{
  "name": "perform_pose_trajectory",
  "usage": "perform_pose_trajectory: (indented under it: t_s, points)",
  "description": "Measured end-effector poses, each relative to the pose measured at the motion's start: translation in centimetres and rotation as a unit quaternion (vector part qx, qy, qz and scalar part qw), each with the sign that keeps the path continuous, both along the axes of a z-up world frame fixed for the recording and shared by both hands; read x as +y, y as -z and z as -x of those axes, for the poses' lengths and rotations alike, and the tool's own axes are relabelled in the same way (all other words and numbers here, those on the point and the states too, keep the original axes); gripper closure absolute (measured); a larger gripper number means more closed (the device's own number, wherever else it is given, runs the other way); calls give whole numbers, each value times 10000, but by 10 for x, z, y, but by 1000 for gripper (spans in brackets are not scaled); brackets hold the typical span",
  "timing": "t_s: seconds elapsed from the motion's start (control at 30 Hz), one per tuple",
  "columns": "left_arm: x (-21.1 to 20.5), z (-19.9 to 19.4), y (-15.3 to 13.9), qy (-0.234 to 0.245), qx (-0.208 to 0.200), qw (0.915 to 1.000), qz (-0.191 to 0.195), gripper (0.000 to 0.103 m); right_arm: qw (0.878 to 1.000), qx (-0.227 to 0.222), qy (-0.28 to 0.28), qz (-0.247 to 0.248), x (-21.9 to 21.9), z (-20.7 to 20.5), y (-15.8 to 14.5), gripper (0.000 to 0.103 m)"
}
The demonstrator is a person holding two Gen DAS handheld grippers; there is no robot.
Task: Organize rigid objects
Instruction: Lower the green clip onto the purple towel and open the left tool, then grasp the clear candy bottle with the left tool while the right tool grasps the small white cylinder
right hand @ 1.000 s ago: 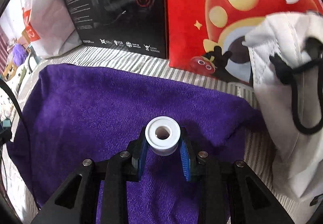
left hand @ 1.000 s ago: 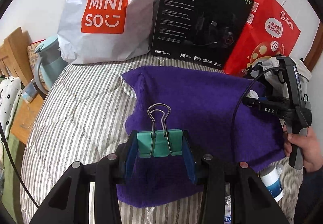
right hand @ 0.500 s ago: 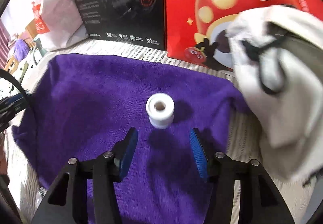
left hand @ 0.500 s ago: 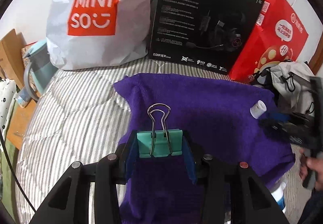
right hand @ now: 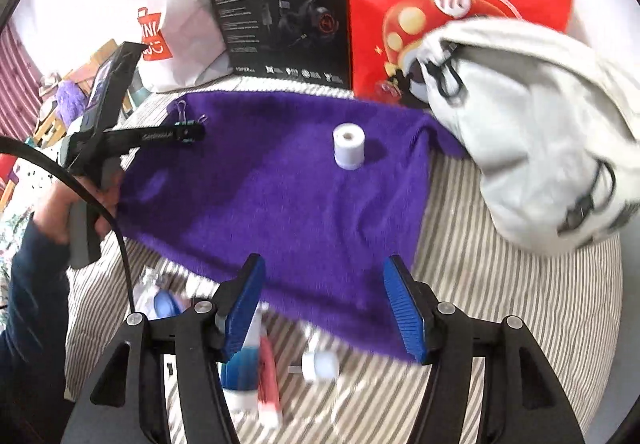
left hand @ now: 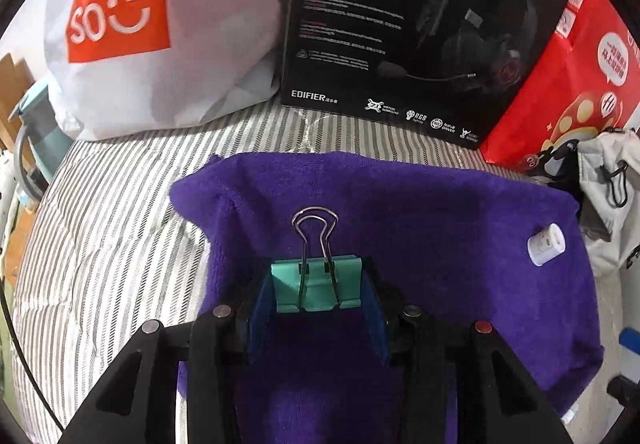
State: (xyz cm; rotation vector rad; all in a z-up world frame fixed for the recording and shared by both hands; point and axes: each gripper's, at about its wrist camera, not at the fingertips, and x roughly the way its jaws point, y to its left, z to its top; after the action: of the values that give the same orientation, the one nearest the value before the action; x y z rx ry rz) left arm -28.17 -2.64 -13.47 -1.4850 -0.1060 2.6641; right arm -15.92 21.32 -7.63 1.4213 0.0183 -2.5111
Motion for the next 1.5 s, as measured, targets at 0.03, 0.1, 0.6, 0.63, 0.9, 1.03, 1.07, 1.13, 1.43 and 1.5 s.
perform_pose_trajectory:
  t_s: [0.03, 0.1, 0.6, 0.63, 0.9, 1.03, 1.07, 1.13, 1.43, 1.5]
  points:
    - [4, 1, 1, 10, -29, 9999, 122, 63, 10000, -22, 31, 0, 1, -2, 2, 42]
    - [10, 2, 3, 45, -57, 9993, 364, 63, 10000, -53, 43, -8, 3, -8, 5, 42]
    - [31, -25, 0, 420, -157, 9948, 919, 33, 9992, -27, 362, 192, 27, -49, 2, 41]
    - [32, -30, -3, 406, -146, 9946, 946, 33, 9989, -30, 405, 216, 29, -52, 2, 41]
    - [31, -120, -51, 574, 112, 9978, 321, 31, 9963, 45, 732, 442, 40, -90, -4, 37]
    - [32, -158, -49, 700, -2, 9975, 113, 30, 9956, 4, 771, 528, 38, -105, -4, 36]
    - [29, -161, -43, 673, -48, 9977, 71, 30, 9956, 7, 761, 543, 36, -108, -4, 36]
    - [30, -176, -35, 725, -175, 9972, -48, 30, 9963, -10, 690, 519, 32, -115, -5, 36]
    - [37, -195, -9, 899, -338, 9953, 121, 26, 9968, -41, 616, 500, 22, -137, -1, 36]
    - [36, -198, -11, 985, -313, 9941, 322, 25, 9964, -60, 652, 535, 23, -140, 1, 36]
